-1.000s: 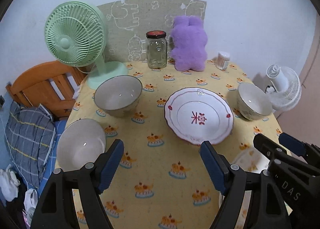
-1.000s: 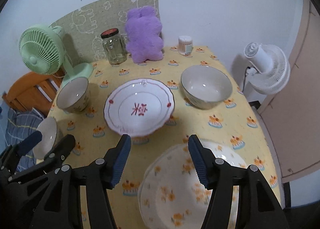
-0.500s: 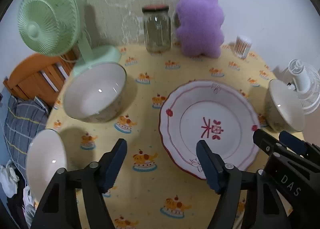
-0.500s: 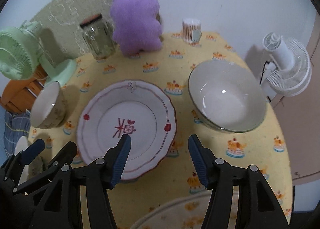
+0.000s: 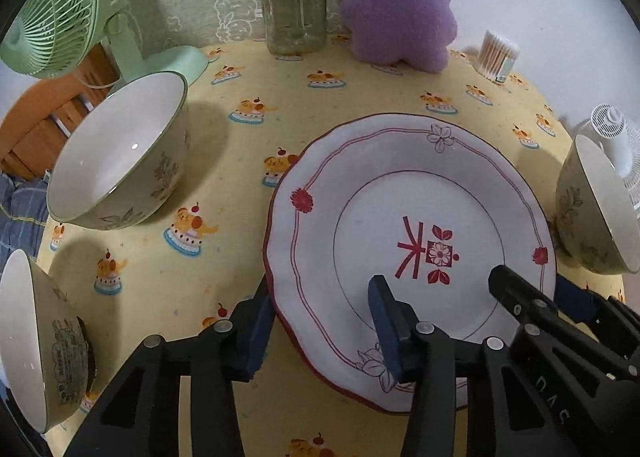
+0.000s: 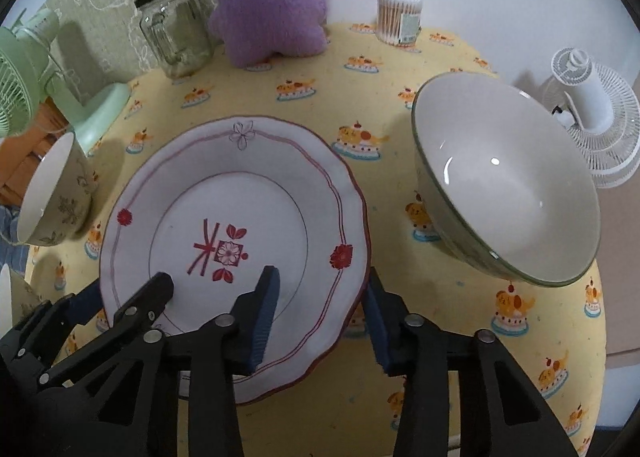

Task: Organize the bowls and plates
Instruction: 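Grasp the rim of the red-rimmed character plate with the right gripper, then lift the character plate and carry it over the orange-flower plate stack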

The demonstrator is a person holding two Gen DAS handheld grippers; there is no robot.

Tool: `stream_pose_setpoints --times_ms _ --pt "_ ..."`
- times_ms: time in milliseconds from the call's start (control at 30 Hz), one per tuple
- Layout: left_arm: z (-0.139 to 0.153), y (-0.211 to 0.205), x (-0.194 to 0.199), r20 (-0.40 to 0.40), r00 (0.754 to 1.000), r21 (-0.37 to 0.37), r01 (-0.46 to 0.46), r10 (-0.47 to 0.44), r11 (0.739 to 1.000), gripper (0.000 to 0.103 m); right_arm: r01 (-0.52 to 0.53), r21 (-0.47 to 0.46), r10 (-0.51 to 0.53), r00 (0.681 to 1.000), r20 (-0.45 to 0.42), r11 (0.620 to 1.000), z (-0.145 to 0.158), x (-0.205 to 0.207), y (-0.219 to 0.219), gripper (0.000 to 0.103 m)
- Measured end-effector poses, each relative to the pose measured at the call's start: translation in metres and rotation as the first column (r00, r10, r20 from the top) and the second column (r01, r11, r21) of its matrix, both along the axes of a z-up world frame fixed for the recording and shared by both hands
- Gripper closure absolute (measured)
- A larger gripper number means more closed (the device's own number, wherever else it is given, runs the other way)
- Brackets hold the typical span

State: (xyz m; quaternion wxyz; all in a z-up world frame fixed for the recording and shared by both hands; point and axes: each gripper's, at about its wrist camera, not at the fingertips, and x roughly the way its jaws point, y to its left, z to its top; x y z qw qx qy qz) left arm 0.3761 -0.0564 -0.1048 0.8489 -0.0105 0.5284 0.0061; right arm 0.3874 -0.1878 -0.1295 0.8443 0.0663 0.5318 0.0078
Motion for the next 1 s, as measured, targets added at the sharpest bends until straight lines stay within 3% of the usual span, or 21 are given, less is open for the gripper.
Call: stream_pose_setpoints --times_ms 300,667,1000 --pt "0.002 0.007 -0.01 -0.009 1.0 0.016 0.005 -0.005 1.0 0.059 -0.012 0.007 0.012 1.0 -0.009 1.0 0.003 -0.011 0.008 0.059" --pt "0.012 0.044 -0.07 -0.041 0.998 0.032 -0.051 0.052 0.998 0.059 -0.081 0.026 0.081 0.996 -0.023 0.996 0.012 -0.056 0.047 0.058" --pt "0.011 0.074 -0.119 -0.084 0.99 -0.002 -0.116 0.115 0.993 0.059 -0.126 0.026 0.127 0.991 -0.039 0.992 0.014 -0.091 0.081 0.057"
